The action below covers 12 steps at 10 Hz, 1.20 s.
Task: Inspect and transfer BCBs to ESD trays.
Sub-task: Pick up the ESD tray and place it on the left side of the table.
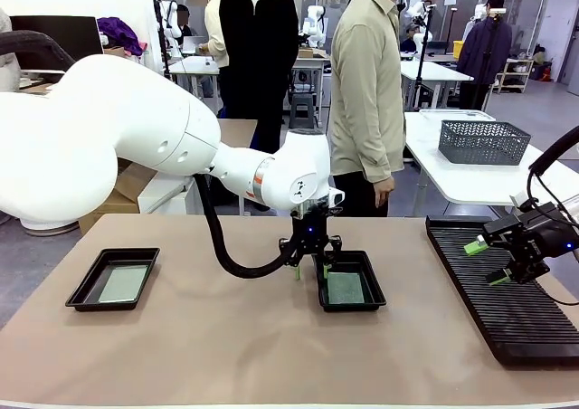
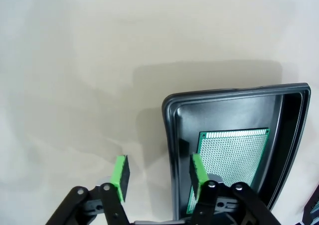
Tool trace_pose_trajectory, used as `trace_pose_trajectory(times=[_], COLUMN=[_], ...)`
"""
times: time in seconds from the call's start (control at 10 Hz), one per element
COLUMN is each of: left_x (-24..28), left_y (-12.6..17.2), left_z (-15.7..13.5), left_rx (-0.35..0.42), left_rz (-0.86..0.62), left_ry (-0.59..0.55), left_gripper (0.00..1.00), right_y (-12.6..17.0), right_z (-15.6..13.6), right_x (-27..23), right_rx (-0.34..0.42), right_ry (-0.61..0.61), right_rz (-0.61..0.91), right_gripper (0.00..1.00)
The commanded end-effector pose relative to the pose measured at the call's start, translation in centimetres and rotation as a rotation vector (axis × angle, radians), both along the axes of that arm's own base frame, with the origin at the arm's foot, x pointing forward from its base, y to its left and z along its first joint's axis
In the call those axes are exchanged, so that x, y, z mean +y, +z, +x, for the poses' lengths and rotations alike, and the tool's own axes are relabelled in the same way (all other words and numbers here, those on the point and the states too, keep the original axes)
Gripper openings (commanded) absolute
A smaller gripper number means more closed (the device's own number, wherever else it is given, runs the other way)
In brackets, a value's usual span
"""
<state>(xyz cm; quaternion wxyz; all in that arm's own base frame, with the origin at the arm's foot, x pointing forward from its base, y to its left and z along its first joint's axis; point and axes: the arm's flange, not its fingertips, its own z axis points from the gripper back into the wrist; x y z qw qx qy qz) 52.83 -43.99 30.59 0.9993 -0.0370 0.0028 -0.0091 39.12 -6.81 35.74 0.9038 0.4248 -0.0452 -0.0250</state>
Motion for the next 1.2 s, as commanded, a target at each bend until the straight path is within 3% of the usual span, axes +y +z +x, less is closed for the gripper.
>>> trace_pose_trajectory(times=[0.0, 1.1], left_x=[0.48, 0.16], left_y=[0.20, 0.37], left_z=[-0.75, -0.40], left_rx=[-0.034, -0.042], left_rz=[0.026, 0.006], left_ry=[0.010, -0.003], left_gripper=[0.59, 0.21], right_y=[0.14, 0.14], right_z=[0.02, 0.02], right_x=[0.08, 0.08], right_rx=[0.002, 0.002], right_ry=[-0.010, -0.010], right_rz=[0.000, 0.000], right_gripper=[1.00, 1.00])
